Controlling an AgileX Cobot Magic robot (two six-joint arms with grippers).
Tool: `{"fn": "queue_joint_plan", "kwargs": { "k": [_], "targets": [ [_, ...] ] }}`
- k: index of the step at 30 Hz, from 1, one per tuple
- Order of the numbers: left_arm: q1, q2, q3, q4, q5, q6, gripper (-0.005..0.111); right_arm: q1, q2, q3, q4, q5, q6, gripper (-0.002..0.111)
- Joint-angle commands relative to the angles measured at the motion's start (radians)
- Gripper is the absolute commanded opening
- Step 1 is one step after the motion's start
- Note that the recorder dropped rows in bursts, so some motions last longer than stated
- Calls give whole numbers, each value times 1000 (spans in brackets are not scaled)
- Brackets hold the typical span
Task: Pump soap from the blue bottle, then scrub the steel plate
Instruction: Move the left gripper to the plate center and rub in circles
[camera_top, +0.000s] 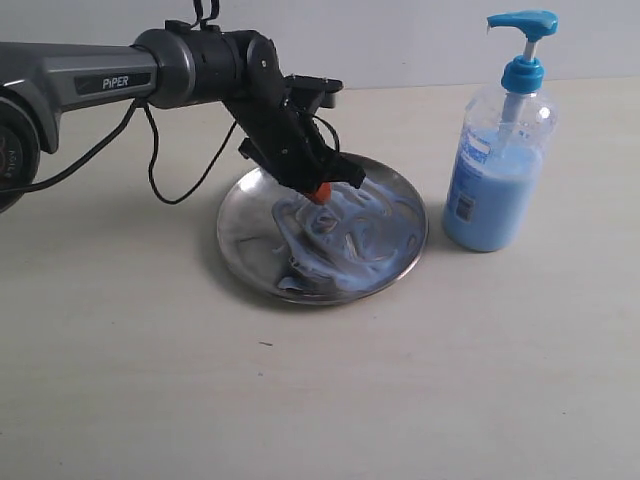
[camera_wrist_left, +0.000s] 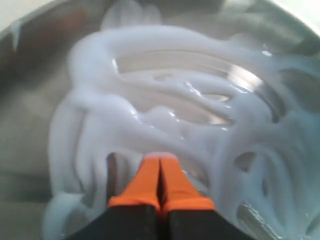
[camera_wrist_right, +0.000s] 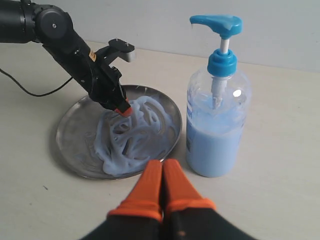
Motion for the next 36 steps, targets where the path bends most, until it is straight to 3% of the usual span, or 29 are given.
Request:
{"fn": "queue_joint_plan", "kwargs": {
  "k": [1,17,29,36],
  "targets": [
    [-24,0,4,-57,39,35,0,-3,-4,2,0,-8,-3,0],
    [-168,0,4,-53,96,79,0,-3,-4,2,0,-8,-3,0],
    [-170,0,4,36,57,79,0,-3,-4,2,0,-6,-3,0],
    [-134,1,4,66,41,77,0,-3,-4,2,0,-6,-3,0]
  ]
}}
